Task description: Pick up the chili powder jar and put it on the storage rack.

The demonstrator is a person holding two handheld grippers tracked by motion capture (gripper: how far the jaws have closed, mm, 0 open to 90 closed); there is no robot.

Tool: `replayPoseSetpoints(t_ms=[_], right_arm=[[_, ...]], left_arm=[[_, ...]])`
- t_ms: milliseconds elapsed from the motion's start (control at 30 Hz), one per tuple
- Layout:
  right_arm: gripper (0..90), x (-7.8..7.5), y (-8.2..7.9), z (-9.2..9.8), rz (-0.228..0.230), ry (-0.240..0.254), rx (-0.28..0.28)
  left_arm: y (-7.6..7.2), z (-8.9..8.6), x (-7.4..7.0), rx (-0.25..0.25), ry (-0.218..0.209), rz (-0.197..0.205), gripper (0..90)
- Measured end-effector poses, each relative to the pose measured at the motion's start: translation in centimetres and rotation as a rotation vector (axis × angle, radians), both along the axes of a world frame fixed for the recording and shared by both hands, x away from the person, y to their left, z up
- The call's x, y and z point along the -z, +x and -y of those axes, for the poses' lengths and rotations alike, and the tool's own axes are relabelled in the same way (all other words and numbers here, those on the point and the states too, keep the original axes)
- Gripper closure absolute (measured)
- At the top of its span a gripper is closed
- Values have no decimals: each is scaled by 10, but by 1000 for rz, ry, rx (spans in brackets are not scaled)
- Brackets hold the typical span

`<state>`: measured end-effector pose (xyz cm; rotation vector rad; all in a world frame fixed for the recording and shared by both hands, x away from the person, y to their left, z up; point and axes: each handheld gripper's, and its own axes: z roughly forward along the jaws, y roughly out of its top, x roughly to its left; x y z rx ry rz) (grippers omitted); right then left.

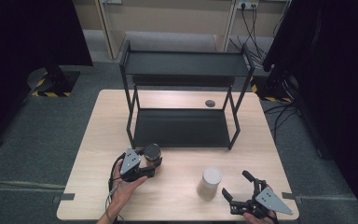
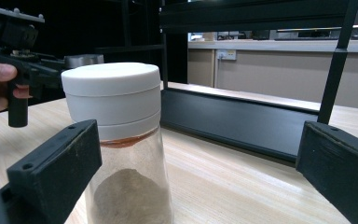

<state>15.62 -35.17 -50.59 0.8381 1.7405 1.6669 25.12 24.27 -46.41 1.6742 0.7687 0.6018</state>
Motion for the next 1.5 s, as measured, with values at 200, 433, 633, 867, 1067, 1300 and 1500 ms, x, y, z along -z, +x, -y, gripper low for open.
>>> replayPoseSetpoints(t_ms=[200, 433, 633, 867, 1067, 1300, 1500], right_arm=[[4, 0, 0, 0, -1, 1, -1], [4, 0, 0, 0, -1, 4, -2], [4, 0, 0, 0, -3, 5, -3], [4, 0, 0, 0, -4, 6, -5], [4, 0, 0, 0, -5, 7, -5], [4, 0, 0, 0, -2, 6, -10], [4, 0, 0, 0, -1, 7, -11]], left_arm=[[2, -1, -13, 7, 2, 4, 317], [4, -2, -30, 18, 5, 8, 317], [6, -1, -39, 22, -5, 16, 317], [10, 1, -52, 31, -10, 20, 317], [13, 4, -64, 43, -4, 14, 317], [18, 6, -80, 55, -3, 21, 317], [24, 7, -95, 62, 4, 19, 317]])
